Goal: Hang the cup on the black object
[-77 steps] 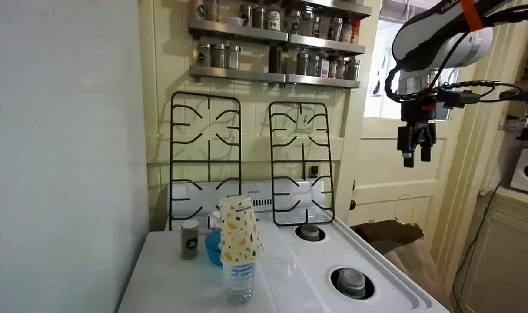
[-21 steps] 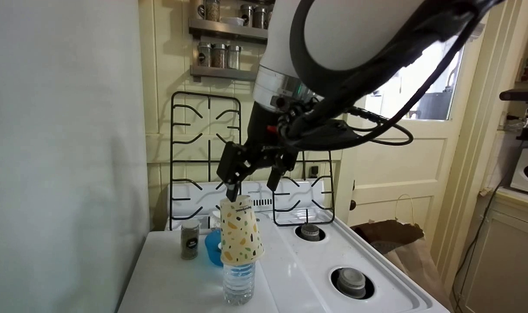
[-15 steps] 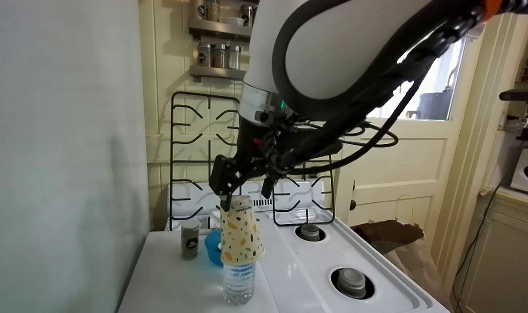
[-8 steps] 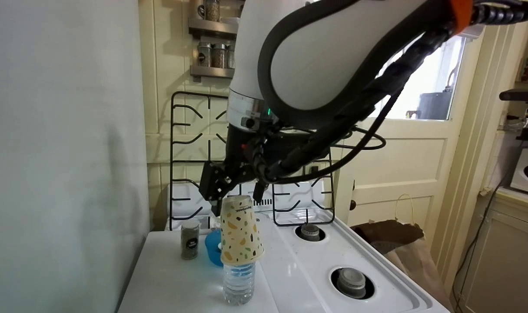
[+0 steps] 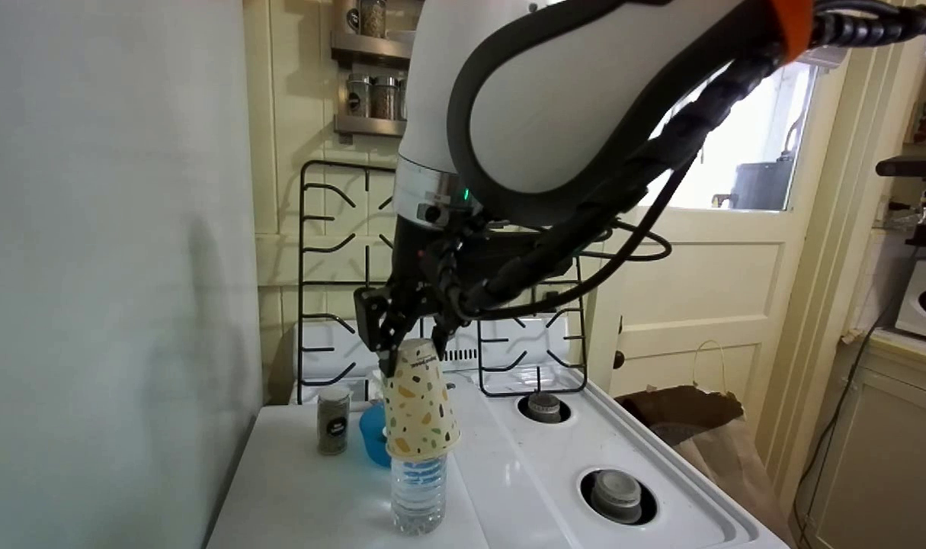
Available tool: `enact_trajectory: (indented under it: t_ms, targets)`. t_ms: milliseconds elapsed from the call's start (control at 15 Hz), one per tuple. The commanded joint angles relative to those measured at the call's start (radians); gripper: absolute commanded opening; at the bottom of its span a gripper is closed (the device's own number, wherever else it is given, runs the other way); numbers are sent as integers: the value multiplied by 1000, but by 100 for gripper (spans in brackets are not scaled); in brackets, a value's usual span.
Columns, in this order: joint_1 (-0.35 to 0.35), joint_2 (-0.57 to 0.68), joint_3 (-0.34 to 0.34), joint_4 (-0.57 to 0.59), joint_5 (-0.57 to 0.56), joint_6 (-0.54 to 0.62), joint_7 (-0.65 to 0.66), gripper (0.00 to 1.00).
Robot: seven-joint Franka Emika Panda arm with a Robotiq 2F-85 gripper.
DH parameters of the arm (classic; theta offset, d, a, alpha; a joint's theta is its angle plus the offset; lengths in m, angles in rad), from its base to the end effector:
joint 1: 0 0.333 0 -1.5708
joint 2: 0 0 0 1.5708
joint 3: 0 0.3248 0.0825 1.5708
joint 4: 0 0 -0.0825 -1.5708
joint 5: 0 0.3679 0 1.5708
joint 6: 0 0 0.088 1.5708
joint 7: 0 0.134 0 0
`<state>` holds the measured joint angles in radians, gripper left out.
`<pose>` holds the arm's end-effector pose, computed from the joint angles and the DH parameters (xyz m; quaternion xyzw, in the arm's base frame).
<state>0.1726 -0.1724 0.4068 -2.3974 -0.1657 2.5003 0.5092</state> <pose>0.4098 0.2683 0.3970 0.9830 0.0956 0.1566 0.0123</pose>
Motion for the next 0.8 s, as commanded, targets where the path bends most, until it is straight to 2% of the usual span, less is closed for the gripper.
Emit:
enact_trajectory:
  t_ms: [0, 733]
  targets:
    - [25, -74, -22, -3, 11, -40, -4, 37]
    - [34, -257, -72, 5, 70, -156, -105, 37]
